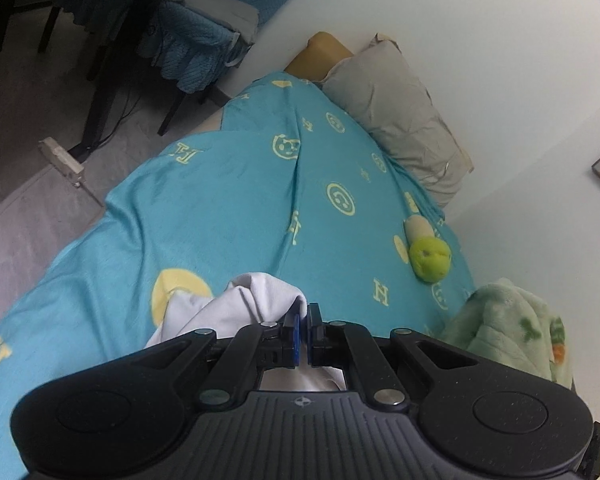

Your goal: Fold clothes

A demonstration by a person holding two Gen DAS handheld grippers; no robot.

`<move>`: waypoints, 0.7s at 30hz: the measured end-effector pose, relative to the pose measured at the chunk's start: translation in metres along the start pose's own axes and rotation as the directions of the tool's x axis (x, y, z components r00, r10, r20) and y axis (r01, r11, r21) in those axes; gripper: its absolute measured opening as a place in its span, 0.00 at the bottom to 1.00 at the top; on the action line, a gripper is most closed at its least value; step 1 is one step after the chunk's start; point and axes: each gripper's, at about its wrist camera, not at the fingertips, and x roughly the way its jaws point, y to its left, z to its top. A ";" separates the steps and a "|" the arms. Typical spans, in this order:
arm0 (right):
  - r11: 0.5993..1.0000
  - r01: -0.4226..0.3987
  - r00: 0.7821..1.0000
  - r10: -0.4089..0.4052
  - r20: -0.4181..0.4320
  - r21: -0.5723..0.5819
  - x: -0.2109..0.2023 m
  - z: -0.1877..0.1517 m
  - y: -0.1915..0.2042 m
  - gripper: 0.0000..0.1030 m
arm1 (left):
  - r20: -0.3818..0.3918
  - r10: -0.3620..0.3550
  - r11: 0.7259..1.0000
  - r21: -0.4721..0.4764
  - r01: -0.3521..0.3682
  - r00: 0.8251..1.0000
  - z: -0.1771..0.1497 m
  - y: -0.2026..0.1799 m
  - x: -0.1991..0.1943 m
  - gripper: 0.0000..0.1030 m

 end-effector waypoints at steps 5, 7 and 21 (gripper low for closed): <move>0.999 -0.024 0.999 0.023 -0.032 -0.045 0.027 0.011 0.001 0.10 | 0.007 0.003 1.000 0.016 -0.003 1.000 0.007 0.020 0.032 0.03; 0.997 -0.029 0.999 0.027 -0.033 -0.067 0.037 0.012 -0.001 0.10 | 0.023 0.005 0.998 0.058 -0.007 1.000 0.010 0.020 0.041 0.03; 0.990 -0.129 0.992 0.128 -0.019 -0.061 0.029 0.008 -0.008 0.92 | 0.075 0.073 0.958 0.273 -0.091 0.995 -0.003 0.002 0.042 0.58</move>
